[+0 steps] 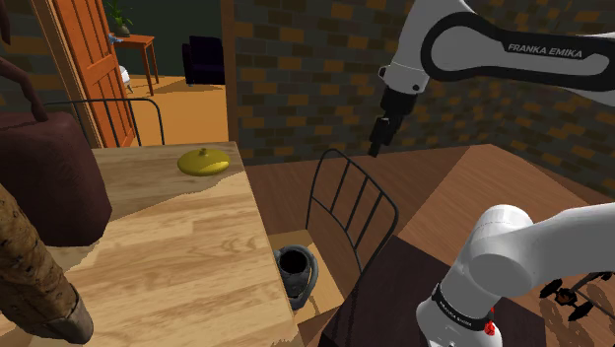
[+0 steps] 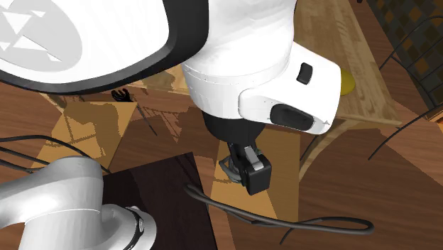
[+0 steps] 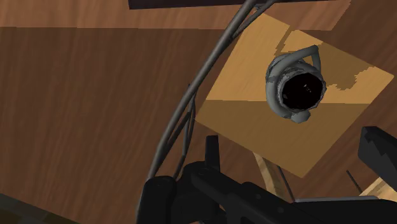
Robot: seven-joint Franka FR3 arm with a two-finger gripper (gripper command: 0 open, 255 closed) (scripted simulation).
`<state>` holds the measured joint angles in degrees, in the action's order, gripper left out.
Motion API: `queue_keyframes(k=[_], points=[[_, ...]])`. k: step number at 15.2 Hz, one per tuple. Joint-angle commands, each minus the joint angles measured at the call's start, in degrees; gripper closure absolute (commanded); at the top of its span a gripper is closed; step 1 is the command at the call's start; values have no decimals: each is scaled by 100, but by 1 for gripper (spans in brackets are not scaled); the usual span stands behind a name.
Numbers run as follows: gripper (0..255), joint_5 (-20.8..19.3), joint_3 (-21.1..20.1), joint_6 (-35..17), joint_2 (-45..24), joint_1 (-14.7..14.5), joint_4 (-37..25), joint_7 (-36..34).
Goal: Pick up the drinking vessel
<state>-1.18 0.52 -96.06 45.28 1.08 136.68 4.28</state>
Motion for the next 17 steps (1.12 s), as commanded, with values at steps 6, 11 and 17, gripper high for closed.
queue_keyframes(k=[6, 11, 17], points=[[0, 203, -227, -871, -358, -105, 596, -297], [0, 403, -467, -1799, -935, -225, 1020, -580], [0, 612, -764, -2958, -1917, -366, 1275, -907]])
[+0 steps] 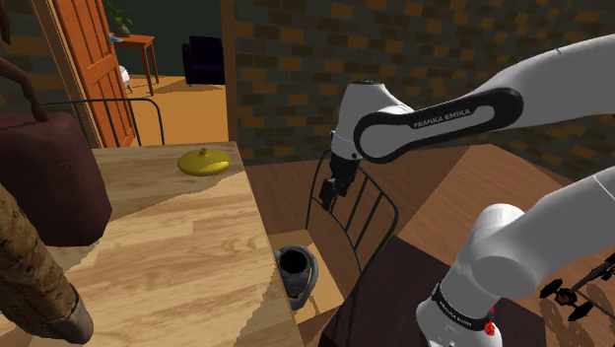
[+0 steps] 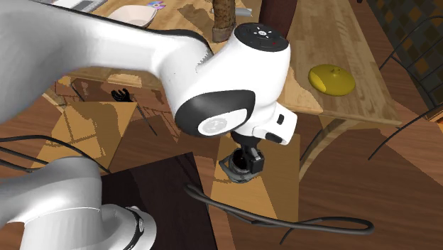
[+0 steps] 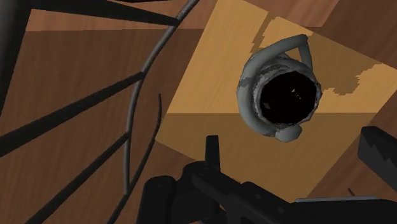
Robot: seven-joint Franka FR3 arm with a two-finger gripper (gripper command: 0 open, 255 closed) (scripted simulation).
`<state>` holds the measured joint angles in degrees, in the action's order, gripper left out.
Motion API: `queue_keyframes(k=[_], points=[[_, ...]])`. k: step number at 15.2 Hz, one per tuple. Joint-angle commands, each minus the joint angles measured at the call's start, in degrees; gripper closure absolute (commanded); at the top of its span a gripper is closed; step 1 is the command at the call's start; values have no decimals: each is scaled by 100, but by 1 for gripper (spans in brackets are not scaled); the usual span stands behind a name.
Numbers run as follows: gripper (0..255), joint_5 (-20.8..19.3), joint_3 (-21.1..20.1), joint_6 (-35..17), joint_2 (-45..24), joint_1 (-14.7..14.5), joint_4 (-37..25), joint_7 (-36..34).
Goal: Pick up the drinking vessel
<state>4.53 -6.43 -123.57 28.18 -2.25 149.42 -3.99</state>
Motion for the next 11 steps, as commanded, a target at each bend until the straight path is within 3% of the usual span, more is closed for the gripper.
queue_keyframes(k=[1, 11], points=[[0, 68, -117, -401, -398, -55, 15, -135], [0, 67, -555, -2186, -2617, -222, -305, -776]])
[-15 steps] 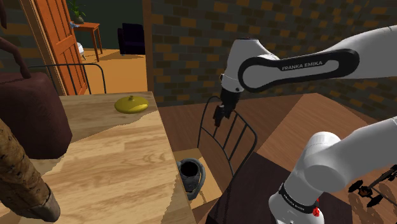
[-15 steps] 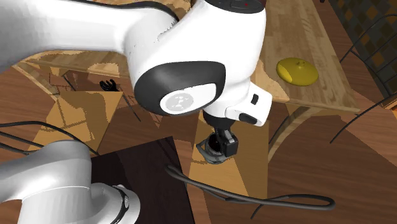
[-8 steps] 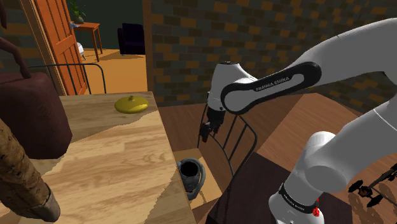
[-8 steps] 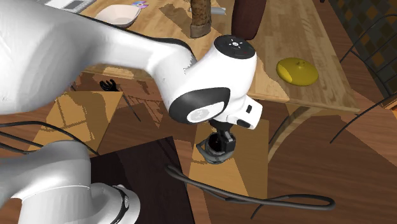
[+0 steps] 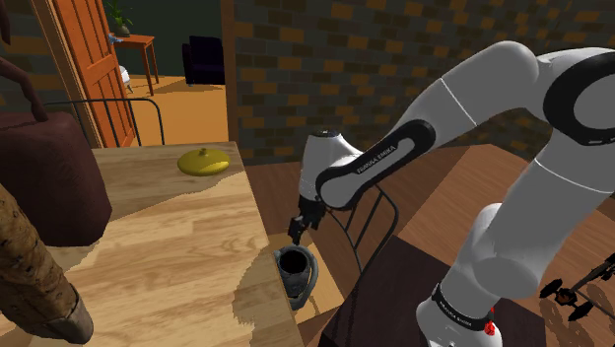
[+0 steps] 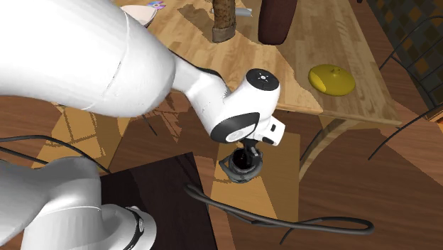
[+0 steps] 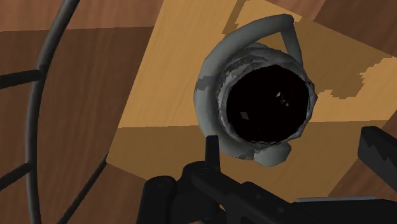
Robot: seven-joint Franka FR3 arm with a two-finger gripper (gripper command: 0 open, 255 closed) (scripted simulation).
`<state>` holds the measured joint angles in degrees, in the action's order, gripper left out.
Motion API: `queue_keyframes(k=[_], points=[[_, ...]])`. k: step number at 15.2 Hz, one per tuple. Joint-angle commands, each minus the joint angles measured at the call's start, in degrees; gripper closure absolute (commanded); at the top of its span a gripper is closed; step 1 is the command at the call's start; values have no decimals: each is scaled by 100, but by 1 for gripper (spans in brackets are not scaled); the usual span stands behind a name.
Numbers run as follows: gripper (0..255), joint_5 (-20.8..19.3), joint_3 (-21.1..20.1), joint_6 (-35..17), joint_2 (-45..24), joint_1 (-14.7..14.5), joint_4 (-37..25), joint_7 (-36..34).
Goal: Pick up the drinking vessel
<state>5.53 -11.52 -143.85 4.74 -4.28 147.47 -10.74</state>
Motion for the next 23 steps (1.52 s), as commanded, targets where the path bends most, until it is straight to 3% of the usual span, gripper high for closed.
queue_keyframes(k=[1, 7, 17, 18, 23], points=[[0, -73, -74, -311, -514, -39, -186, -183], [0, -416, -91, -1074, -1963, -261, -797, -711], [0, -616, 67, -1639, -2678, -399, -938, -840], [255, -620, 70, -1646, -2691, -404, -944, -844], [255, -625, 74, -1650, -2711, -409, -959, -848]])
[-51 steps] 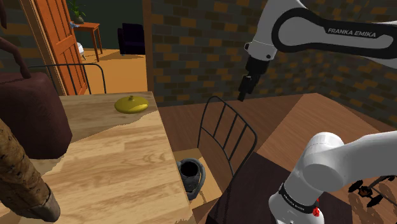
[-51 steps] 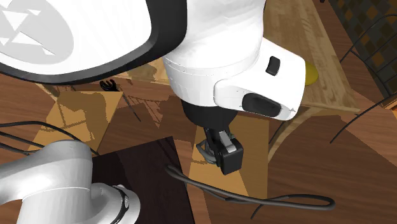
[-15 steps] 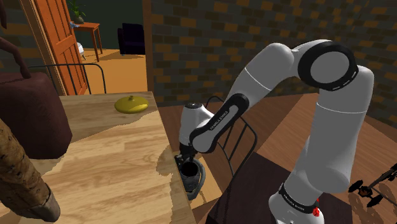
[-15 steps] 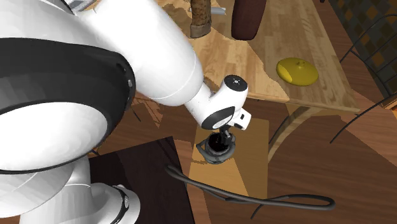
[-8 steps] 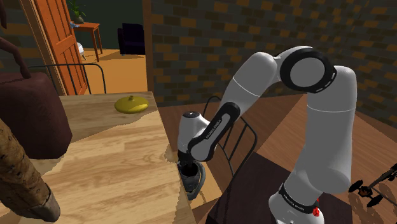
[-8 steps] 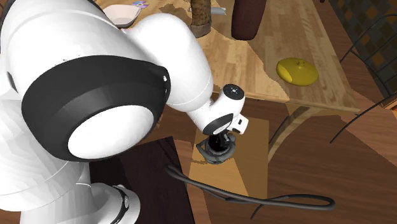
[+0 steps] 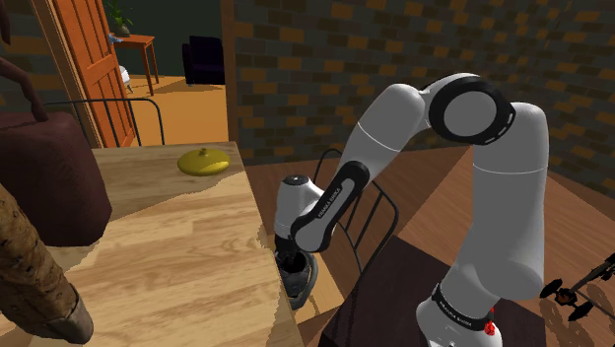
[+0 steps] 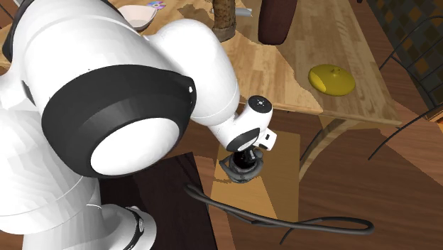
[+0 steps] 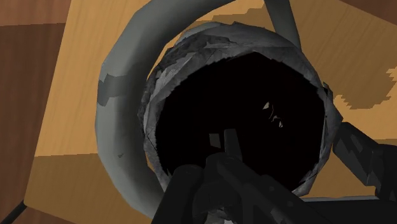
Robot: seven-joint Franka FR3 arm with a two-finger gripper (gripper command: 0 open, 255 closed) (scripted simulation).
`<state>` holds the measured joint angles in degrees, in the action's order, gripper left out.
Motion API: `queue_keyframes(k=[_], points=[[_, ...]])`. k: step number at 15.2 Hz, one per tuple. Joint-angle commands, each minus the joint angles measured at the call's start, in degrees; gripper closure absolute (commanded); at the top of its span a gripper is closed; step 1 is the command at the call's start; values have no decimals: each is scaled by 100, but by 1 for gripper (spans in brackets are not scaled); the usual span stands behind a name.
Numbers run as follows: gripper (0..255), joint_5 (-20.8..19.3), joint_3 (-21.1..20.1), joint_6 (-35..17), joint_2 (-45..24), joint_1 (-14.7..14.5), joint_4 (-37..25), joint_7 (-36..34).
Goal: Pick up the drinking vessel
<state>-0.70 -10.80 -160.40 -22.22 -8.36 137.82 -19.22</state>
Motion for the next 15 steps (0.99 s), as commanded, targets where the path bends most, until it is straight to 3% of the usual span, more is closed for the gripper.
queue_keyframes(k=[1, 15], points=[[255, -3, 4, -1, -20, 0, 8, 2], [255, 274, -204, 793, 912, 160, 137, 154]])
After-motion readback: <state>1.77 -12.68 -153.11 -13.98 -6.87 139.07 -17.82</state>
